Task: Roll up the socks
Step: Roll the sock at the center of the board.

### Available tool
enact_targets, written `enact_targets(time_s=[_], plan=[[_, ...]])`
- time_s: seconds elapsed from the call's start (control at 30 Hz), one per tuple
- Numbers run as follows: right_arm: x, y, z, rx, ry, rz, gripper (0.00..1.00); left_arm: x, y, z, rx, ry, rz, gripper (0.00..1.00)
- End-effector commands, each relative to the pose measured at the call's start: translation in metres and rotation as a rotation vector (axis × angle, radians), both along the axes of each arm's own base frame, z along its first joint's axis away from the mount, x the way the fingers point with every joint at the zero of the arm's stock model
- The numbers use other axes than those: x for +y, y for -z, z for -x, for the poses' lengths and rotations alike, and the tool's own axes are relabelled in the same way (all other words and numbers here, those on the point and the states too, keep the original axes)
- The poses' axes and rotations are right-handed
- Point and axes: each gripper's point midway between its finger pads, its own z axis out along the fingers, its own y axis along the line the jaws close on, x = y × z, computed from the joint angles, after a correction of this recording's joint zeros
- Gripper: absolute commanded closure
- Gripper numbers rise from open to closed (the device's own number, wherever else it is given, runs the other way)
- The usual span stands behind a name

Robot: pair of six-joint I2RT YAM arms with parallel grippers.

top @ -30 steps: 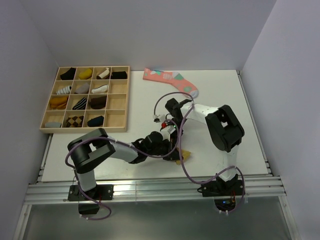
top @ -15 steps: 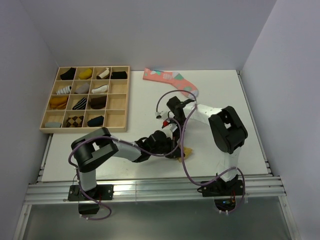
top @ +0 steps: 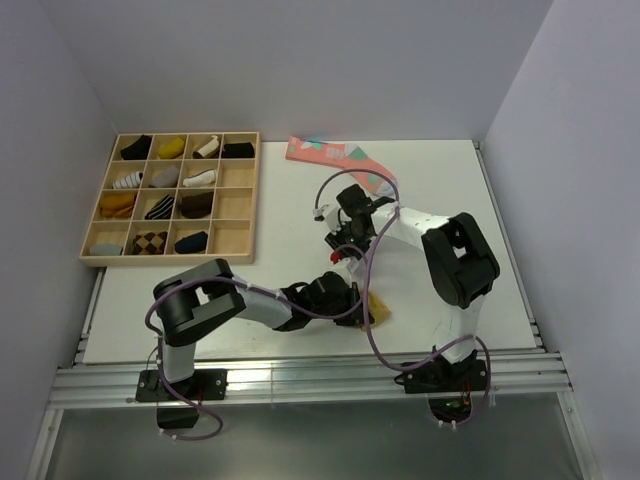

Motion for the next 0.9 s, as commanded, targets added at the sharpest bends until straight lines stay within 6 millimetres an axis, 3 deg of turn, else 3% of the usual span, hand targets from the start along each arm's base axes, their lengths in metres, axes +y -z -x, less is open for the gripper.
enact_targets(time_s=[0.0, 0.17, 0.33, 0.43, 0.6, 0.73, 0.87], plan=[[0.005, -0.007, -0.023, -0.042, 0.009, -0.038, 0.63, 0.106, 0.115, 0.062, 0.230, 0.033, -0.506, 1.00], [-0.006, -0.040, -0.047, -0.044, 0.095, -0.121, 0.62, 0.114, 0.119, 0.062, 0.233, 0.021, -0.538, 1.00], [-0.015, -0.074, -0.048, -0.117, 0.097, -0.164, 0.60, 0.124, 0.121, 0.057, 0.274, -0.007, -0.511, 1.00], [-0.022, -0.089, -0.039, -0.126, 0.086, -0.198, 0.60, 0.130, 0.120, 0.050, 0.267, -0.007, -0.516, 1.00], [-0.041, -0.087, -0.020, -0.152, 0.010, -0.206, 0.61, 0.142, 0.116, 0.042, 0.285, 0.011, -0.523, 1.00], [-0.052, -0.095, 0.005, -0.164, -0.113, -0.258, 0.63, 0.150, 0.107, 0.034, 0.305, 0.040, -0.523, 1.00], [-0.059, -0.085, 0.036, -0.171, -0.253, -0.258, 0.63, 0.153, 0.098, 0.020, 0.316, 0.060, -0.537, 1.00]])
